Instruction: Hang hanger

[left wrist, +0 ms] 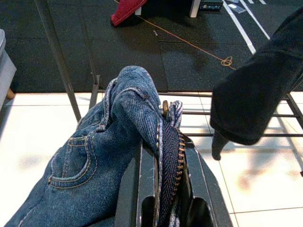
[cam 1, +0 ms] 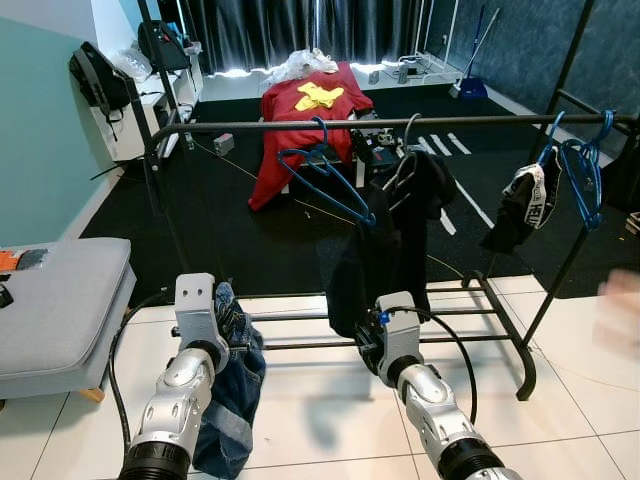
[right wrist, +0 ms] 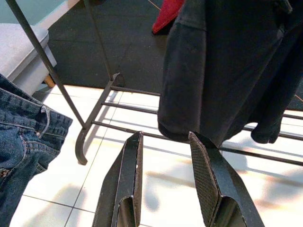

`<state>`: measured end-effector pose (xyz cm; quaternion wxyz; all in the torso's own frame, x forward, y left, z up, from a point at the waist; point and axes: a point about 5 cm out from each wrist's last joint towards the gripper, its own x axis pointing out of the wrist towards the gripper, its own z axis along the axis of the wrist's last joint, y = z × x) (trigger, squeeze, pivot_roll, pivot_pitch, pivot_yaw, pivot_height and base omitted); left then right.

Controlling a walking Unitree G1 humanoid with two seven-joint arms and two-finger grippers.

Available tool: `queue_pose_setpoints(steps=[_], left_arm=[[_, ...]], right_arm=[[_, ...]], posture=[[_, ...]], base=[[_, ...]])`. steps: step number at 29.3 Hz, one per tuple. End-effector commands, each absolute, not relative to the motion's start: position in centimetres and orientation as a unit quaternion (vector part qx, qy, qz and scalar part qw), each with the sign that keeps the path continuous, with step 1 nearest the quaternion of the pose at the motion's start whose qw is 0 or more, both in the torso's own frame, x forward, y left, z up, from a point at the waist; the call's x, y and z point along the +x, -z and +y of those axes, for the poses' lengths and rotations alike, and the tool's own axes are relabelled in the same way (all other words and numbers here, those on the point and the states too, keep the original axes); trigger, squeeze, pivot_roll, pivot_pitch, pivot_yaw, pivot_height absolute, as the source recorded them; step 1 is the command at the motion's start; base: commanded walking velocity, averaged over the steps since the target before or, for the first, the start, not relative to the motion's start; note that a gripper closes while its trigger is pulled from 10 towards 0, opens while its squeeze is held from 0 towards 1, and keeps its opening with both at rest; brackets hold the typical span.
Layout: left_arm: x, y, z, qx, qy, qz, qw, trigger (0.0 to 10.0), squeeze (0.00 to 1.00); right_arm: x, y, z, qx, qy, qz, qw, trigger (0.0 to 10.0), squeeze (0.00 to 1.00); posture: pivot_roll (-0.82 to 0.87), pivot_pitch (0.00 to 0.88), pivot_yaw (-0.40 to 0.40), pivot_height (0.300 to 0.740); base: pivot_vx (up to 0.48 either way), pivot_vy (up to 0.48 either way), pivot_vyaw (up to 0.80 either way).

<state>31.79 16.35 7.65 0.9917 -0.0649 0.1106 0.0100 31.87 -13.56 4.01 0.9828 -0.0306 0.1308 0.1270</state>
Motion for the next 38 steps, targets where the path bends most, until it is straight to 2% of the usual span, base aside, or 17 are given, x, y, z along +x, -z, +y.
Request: queue_pose_setpoints(steps=[1,15,26,30,31,32,34,38], left_arm=[[31.9,-8.2,17.2,-0.057,-0.021,0.099,0.993,10.0,0.00],[32.4,-8.6,16.6,-0.070,-0.012,0.100,0.992,10.0,0.00],[32.3,-9.3,17.0,-0.054,-0.014,0.086,0.995,10.0,0.00],[32.5,-10.2,17.0,-0.016,0.004,0.068,0.998,10.0,0.00],[32.7,-10.9,17.0,0.044,0.033,0.051,0.997,10.0,0.00],[32.7,-10.9,17.0,0.044,0.033,0.051,0.997,10.0,0.00],[32.9,-12.3,17.3,0.140,0.088,0.012,0.986,10.0,0.00],[32.9,-12.7,17.5,0.161,0.103,0.001,0.982,10.0,0.00]], right_arm=[[31.5,-3.5,-13.4,-0.029,-0.129,0.137,0.982,10.0,0.00],[32.0,-4.1,-13.9,-0.030,-0.121,0.131,0.983,10.0,0.00],[32.4,-4.8,-13.1,-0.008,-0.143,0.115,0.983,10.0,0.00],[32.5,-5.7,-12.4,-0.011,-0.188,0.087,0.978,10.0,0.00],[32.3,-6.1,-11.7,-0.032,-0.242,0.070,0.967,10.0,0.00],[32.3,-6.1,-11.7,-0.032,-0.242,0.070,0.967,10.0,0.00],[32.2,-7.3,-10.9,-0.043,-0.295,0.024,0.954,10.0,0.00],[32.2,-7.9,-10.8,-0.038,-0.298,0.004,0.954,10.0,0.00]], posture=[[0.12,0.009,0.050,0.740],[0.10,0.016,0.057,0.740],[0.11,0.029,0.050,0.740],[0.12,0.039,0.036,0.740],[0.13,0.044,0.033,0.740],[0.13,0.044,0.033,0.740],[0.10,0.043,0.049,0.740],[0.10,0.042,0.053,0.740]], base=[[0.000,0.000,0.00],[0.000,0.000,0.00],[0.000,0.000,0.00],[0.000,0.000,0.00],[0.000,0.000,0.00],[0.000,0.000,0.00],[0.000,0.000,0.00],[0.000,0.000,0.00]])
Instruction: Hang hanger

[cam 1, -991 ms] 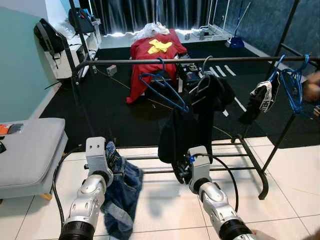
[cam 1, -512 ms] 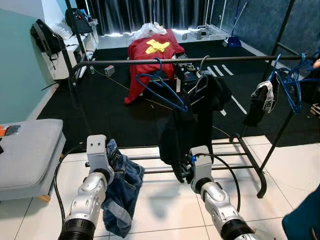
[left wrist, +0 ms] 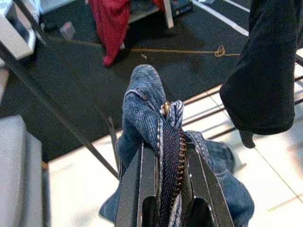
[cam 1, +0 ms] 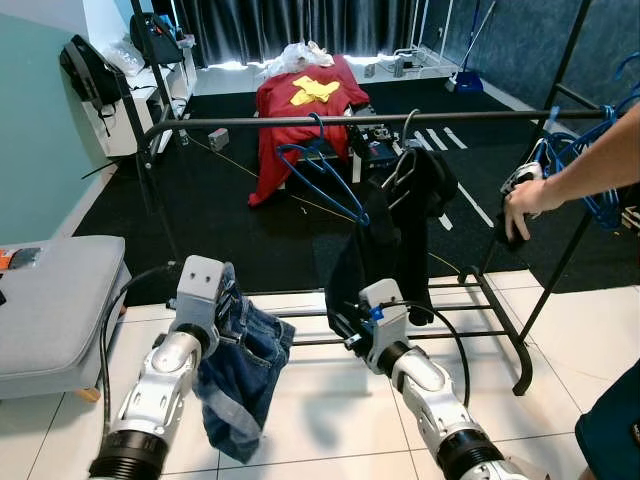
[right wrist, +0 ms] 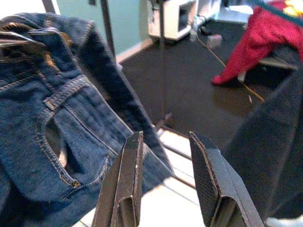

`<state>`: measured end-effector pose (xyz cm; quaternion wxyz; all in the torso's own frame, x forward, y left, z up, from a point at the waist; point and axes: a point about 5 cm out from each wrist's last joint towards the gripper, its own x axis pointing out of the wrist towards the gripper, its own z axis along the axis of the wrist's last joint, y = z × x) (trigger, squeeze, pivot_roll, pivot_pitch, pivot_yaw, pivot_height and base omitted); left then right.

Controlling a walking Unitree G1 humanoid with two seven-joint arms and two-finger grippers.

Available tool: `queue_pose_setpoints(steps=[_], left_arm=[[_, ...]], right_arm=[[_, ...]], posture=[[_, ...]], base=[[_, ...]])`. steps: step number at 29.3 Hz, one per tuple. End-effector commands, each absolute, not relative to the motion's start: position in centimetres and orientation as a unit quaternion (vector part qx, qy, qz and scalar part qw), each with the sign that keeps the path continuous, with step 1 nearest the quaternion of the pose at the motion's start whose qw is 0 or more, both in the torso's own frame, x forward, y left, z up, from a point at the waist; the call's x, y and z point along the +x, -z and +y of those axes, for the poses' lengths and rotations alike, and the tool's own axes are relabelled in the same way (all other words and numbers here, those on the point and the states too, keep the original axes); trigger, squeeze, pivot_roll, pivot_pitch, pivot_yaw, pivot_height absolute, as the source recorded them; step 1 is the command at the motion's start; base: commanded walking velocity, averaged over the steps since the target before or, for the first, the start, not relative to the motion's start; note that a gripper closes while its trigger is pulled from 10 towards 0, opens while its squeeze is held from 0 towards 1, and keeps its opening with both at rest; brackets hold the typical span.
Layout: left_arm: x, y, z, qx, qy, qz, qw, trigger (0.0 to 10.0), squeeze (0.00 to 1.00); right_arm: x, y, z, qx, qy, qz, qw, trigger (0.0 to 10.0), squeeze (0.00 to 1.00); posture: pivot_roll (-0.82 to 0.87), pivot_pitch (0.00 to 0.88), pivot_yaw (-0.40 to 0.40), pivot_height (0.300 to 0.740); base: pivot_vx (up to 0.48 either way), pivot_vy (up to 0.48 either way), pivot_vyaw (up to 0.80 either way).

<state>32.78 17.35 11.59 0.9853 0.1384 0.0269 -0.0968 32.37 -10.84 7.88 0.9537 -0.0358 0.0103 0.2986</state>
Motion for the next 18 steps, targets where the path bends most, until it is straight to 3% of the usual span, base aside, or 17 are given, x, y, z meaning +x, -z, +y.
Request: queue_pose_setpoints(steps=[1,2,4,16,17,18], left_arm=[[33.2,-13.4,18.0,0.166,0.106,-0.017,0.980,10.0,0.00],[33.2,-13.4,18.0,0.166,0.106,-0.017,0.980,10.0,0.00],[33.1,-16.3,18.4,0.123,0.206,-0.071,0.968,10.0,0.00],[32.4,-18.8,19.4,0.125,0.265,-0.091,0.952,10.0,0.00],[32.2,-19.9,19.5,0.121,0.280,-0.106,0.946,10.0,0.00],[32.2,-19.9,19.5,0.121,0.280,-0.106,0.946,10.0,0.00]], right_arm=[[32.1,-8.6,-10.7,-0.015,-0.308,-0.025,0.951,10.0,0.00],[32.1,-8.6,-10.7,-0.015,-0.308,-0.025,0.951,10.0,0.00],[31.7,-10.4,-11.0,0.059,-0.367,-0.062,0.926,10.0,0.00],[32.5,-11.2,-13.0,0.121,-0.349,-0.055,0.928,10.0,0.00],[32.6,-11.2,-13.8,0.148,-0.341,-0.046,0.927,10.0,0.38],[32.6,-11.2,-13.8,0.148,-0.341,-0.046,0.927,10.0,0.38]], posture=[[0.09,0.039,0.054,0.740],[0.09,0.039,0.054,0.740],[0.12,0.051,0.051,0.740],[0.12,0.072,0.063,0.740],[0.12,0.073,0.058,0.740],[0.12,0.073,0.058,0.740]], base=[[0.000,0.000,0.00],[0.000,0.000,0.00],[0.000,0.000,0.00],[0.000,0.000,0.00],[0.000,0.000,0.00],[0.000,0.000,0.00]])
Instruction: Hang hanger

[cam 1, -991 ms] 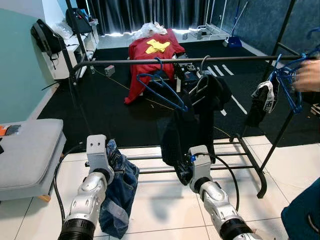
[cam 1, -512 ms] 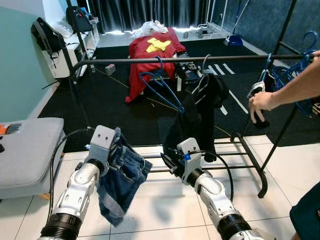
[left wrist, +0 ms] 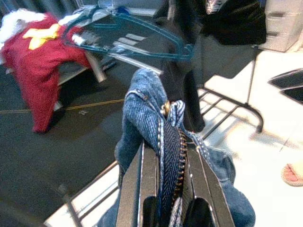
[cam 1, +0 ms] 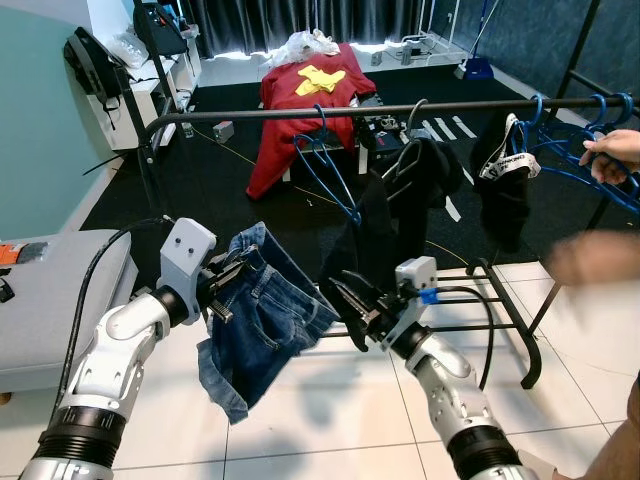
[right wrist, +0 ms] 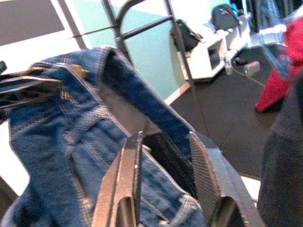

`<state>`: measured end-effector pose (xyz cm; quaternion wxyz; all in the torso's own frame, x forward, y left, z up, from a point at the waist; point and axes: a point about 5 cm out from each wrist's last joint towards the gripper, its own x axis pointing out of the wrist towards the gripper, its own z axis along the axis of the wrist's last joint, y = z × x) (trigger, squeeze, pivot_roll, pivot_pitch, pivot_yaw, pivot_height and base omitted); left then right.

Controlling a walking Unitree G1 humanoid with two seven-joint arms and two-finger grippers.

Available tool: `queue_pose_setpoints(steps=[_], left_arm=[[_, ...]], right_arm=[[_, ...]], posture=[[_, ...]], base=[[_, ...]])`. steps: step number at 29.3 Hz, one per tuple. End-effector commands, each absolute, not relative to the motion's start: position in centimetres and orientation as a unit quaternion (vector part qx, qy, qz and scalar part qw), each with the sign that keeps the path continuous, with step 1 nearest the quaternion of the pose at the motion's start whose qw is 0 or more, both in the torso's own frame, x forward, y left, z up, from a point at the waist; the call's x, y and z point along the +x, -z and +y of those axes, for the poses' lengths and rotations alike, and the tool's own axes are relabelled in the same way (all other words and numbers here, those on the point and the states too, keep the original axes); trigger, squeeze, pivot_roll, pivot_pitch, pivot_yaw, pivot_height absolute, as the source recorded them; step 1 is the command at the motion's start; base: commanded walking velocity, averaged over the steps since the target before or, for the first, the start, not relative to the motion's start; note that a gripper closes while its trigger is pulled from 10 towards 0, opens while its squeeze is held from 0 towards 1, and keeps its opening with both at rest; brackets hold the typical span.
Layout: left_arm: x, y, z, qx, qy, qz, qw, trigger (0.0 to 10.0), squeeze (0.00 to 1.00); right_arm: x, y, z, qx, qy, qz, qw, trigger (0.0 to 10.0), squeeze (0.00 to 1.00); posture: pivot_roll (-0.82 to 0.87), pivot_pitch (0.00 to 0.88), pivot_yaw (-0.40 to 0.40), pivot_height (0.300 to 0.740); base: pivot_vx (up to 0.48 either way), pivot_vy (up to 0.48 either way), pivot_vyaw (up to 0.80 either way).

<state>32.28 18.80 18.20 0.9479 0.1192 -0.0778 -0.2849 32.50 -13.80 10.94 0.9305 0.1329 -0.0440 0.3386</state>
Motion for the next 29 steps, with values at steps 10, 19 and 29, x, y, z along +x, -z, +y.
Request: queue_pose_setpoints(steps=[10,19,29], left_arm=[[29.7,-21.3,18.2,0.172,0.403,-0.100,0.894,10.0,0.00],[29.2,-20.2,15.6,0.177,0.441,-0.104,0.874,10.0,0.00],[28.9,-21.0,15.2,0.211,0.441,-0.119,0.864,10.0,0.00]], right_arm=[[32.8,-11.3,-16.1,0.216,-0.362,0.021,0.906,10.0,1.00],[31.8,-10.1,-15.0,0.204,-0.370,0.046,0.905,10.0,1.00],[33.0,-8.7,-16.8,0.178,-0.275,0.117,0.938,10.0,0.00]], posture=[[0.12,0.067,0.052,0.740],[0.10,0.064,0.062,0.740],[0.13,0.068,0.036,0.740]], base=[[0.000,0.000,0.00],[0.000,0.000,0.00],[0.000,0.000,0.00]])
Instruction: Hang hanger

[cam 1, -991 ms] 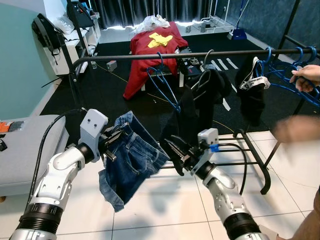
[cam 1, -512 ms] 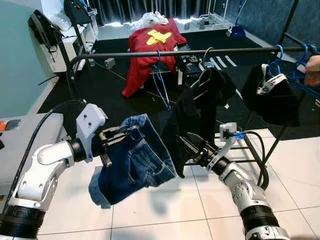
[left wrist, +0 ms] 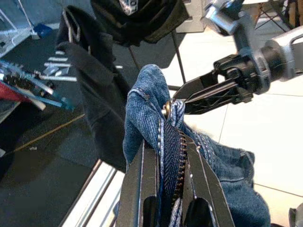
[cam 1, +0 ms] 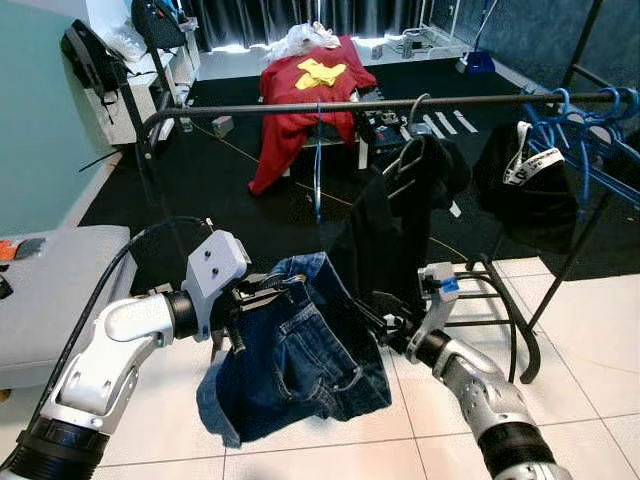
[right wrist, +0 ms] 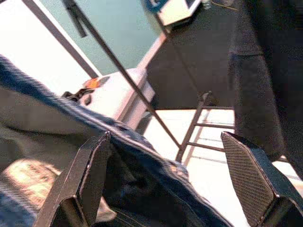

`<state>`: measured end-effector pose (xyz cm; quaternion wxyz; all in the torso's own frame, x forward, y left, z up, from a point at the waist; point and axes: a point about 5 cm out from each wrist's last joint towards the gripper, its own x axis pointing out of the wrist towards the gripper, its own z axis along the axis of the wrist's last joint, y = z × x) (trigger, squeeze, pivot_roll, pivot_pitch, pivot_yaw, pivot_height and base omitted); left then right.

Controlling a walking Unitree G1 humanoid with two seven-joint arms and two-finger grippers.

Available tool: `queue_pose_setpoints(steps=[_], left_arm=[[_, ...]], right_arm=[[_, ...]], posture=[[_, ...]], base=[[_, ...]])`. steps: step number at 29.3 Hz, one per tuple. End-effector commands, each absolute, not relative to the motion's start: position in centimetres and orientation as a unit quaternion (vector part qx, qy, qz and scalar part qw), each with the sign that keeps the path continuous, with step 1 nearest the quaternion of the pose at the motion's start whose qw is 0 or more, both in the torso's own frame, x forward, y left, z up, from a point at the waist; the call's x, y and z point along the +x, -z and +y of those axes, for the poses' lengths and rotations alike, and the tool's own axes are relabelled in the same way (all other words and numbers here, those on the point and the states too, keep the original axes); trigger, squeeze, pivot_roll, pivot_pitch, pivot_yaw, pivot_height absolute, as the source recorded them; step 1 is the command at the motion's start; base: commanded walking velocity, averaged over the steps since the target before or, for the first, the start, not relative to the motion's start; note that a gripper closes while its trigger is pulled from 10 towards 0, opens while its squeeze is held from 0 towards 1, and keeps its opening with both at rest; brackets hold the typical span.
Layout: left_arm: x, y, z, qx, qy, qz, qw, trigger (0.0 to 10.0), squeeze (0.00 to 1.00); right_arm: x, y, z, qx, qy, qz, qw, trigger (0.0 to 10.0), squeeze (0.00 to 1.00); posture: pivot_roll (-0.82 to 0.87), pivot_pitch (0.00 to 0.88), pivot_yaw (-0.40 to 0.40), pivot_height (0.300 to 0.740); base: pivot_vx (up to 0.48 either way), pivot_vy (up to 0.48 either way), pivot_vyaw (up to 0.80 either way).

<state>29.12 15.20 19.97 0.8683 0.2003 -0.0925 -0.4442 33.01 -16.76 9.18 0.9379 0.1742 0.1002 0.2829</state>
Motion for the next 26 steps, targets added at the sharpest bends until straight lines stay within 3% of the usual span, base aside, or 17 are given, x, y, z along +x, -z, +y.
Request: queue_pose_setpoints(steps=[1,12,21,26], left_arm=[[28.7,-21.3,15.2,0.206,0.440,-0.125,0.865,10.0,0.00],[27.8,-23.0,14.2,0.148,0.459,-0.176,0.858,10.0,0.00],[27.5,-24.9,13.9,0.139,0.469,-0.203,0.848,10.0,0.00],[26.6,-25.3,13.6,0.153,0.502,-0.195,0.828,10.0,0.00]], right_arm=[[33.1,-8.6,-16.9,0.189,-0.275,0.124,0.934,10.0,0.00],[32.7,-8.8,-17.4,0.191,-0.334,0.133,0.913,10.0,0.00],[32.4,-7.4,-19.2,0.168,-0.292,0.165,0.927,10.0,0.00],[32.7,-7.8,-20.2,0.174,-0.269,0.153,0.935,10.0,0.00]], posture=[[0.12,0.070,0.031,0.740],[0.08,0.056,0.027,0.740],[0.10,0.063,0.021,0.740],[0.11,0.058,0.032,0.740]], base=[[0.000,0.000,0.00],[0.000,0.000,0.00],[0.000,0.000,0.00],[0.000,0.000,0.00]])
